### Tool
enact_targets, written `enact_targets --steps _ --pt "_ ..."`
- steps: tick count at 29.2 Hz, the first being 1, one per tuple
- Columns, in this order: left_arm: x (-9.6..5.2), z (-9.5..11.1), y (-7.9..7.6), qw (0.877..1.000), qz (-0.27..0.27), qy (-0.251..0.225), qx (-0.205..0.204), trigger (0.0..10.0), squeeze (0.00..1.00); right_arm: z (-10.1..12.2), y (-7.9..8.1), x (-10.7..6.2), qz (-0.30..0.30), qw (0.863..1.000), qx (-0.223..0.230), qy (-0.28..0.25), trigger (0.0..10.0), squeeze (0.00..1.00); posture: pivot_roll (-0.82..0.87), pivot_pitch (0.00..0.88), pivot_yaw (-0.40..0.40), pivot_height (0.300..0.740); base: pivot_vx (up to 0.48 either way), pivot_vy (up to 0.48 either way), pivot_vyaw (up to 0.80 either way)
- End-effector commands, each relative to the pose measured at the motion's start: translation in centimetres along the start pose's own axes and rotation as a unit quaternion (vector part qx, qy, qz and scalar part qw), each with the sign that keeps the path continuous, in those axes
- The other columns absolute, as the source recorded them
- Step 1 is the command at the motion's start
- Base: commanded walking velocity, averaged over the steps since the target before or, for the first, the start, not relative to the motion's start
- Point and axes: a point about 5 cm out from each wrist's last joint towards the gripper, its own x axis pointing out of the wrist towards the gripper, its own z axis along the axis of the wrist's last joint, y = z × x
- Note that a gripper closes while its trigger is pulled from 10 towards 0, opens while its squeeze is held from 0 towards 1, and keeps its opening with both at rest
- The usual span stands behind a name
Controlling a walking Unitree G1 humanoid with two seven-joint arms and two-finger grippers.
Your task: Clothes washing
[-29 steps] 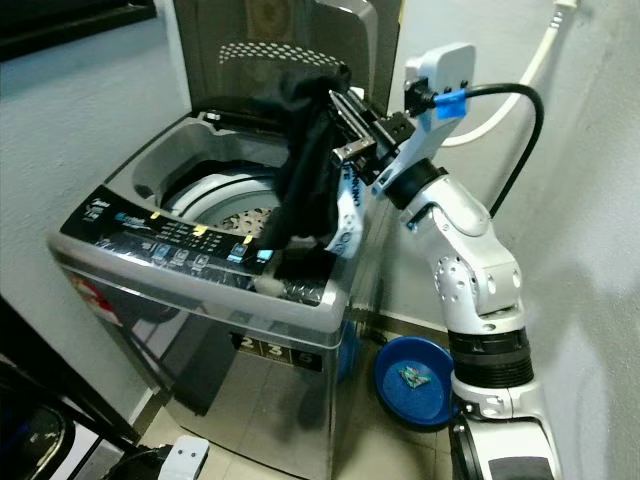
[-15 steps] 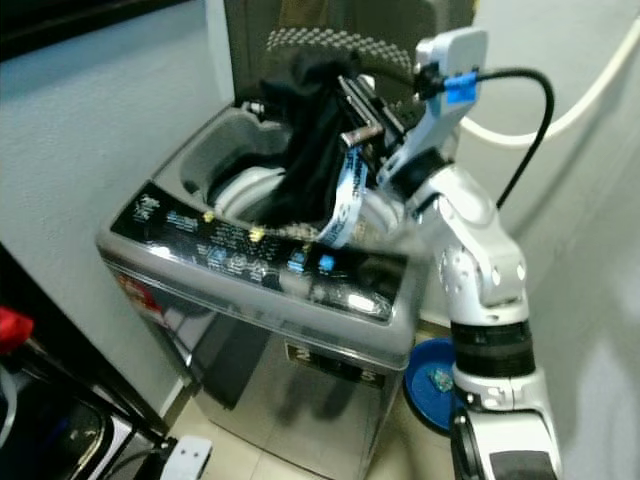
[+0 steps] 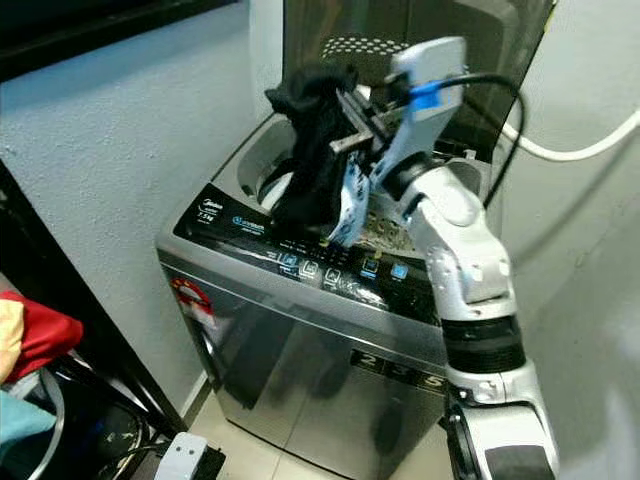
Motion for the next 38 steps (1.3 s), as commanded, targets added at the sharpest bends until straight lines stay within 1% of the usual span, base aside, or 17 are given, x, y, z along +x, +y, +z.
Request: enact_targets --steps 1,4,6,12,17,20,23,27,28,29,30,31,32,33,35,36,38 --pt "0.0 -0.5 -0.4 1.000 -0.006 0.007 0.000 10.0 0.00 -0.2 -0.3 0.4 -0.018 1.000 -0.014 0.017 10.0 0.00 0.05 0.019 -0.050 0.740 0.000 0.000 0.00" --pt "0.0 -0.5 -0.5 1.000 -0.006 0.007 -0.001 10.0 0.00 -0.9 -0.6 0.9 -0.050 0.997 -0.045 0.049 10.0 0.00 0.05 0.021 -0.052 0.740 0.000 0.000 0.00" --pt "0.0 -0.6 -0.5 1.000 -0.006 0.008 -0.002 10.0 0.00 -2.1 -1.4 1.5 -0.088 0.987 -0.099 0.094 10.0 0.00 0.06 0.030 -0.058 0.740 0.000 0.000 0.00" --pt "-0.1 -1.0 -0.7 1.000 -0.006 0.011 -0.007 10.0 0.00 -3.5 -2.4 2.4 -0.123 0.973 -0.133 0.140 10.0 0.00 0.07 0.040 -0.063 0.740 0.000 0.000 0.00" --pt "-0.1 -1.2 -0.7 1.000 -0.006 0.013 -0.008 10.0 0.00 -4.0 -2.0 2.7 -0.119 0.973 -0.131 0.146 10.0 0.00 0.07 0.041 -0.068 0.740 0.000 0.000 0.00" --pt "-0.2 -1.5 -0.7 1.000 -0.005 0.016 -0.008 10.0 0.00 -5.6 0.0 3.1 -0.102 0.976 -0.104 0.160 10.0 0.00 0.07 0.043 -0.070 0.740 0.000 0.000 0.00" --pt "-0.2 -1.6 -0.7 1.000 -0.005 0.016 -0.009 10.0 0.00 -6.6 2.3 3.5 -0.061 0.982 -0.087 0.158 10.0 0.00 0.07 0.045 -0.075 0.740 0.000 0.000 0.00" --pt "-0.2 -1.6 -0.8 1.000 -0.006 0.015 -0.009 10.0 0.00 -6.8 2.9 3.5 -0.049 0.983 -0.084 0.159 10.0 0.00 0.07 0.045 -0.075 0.740 0.000 0.000 0.00" --pt "-0.2 -1.5 -0.8 1.000 -0.006 0.014 -0.008 10.0 0.00 -7.3 3.5 3.5 -0.037 0.983 -0.079 0.163 10.0 0.25 0.07 0.045 -0.074 0.740 0.000 0.000 0.00" --pt "-0.2 -1.5 -0.8 1.000 -0.006 0.014 -0.008 10.0 0.00 -7.3 3.5 3.5 -0.037 0.983 -0.079 0.163 10.0 0.25 0.07 0.045 -0.074 0.740 0.000 0.000 0.00" --pt "-0.2 -1.5 -0.8 1.000 -0.007 0.013 -0.007 10.0 0.00 -7.6 4.0 3.5 -0.030 0.983 -0.075 0.167 10.0 0.72 0.07 0.044 -0.077 0.740 0.000 0.000 0.00" --pt "-0.2 -1.5 -0.8 1.000 -0.007 0.013 -0.007 10.0 0.00 -7.6 4.0 3.5 -0.030 0.983 -0.075 0.167 10.0 0.72 0.07 0.044 -0.077 0.740 0.000 0.000 0.00" --pt "-0.2 -1.4 -0.9 1.000 -0.008 0.013 -0.006 10.0 0.00 -7.9 4.1 3.5 -0.029 0.982 -0.073 0.172 10.0 0.80 0.07 0.042 -0.077 0.740 0.000 0.000 0.00" --pt "-0.2 -1.4 -0.9 1.000 -0.008 0.012 -0.006 10.0 0.00 -8.1 4.1 3.5 -0.030 0.981 -0.072 0.176 10.0 0.95 0.07 0.041 -0.076 0.740 0.000 0.000 0.00" --pt "-0.2 -1.4 -0.8 1.000 -0.008 0.012 -0.005 10.0 0.00 -8.3 4.1 3.5 -0.033 0.981 -0.072 0.178 10.0 0.95 0.07 0.041 -0.076 0.740 0.000 0.000 0.00" --pt "-0.2 -1.4 -0.8 1.000 -0.007 0.012 -0.004 10.0 0.00 -8.3 3.8 3.4 -0.039 0.980 -0.072 0.179 10.0 1.00 0.07 0.036 -0.075 0.740 0.000 0.000 0.00" --pt "-0.2 -1.4 -0.8 1.000 -0.007 0.012 -0.004 10.0 0.00 -8.3 3.6 3.4 -0.043 0.980 -0.072 0.180 10.0 1.00 0.07 0.036 -0.075 0.740 0.000 0.000 0.00"
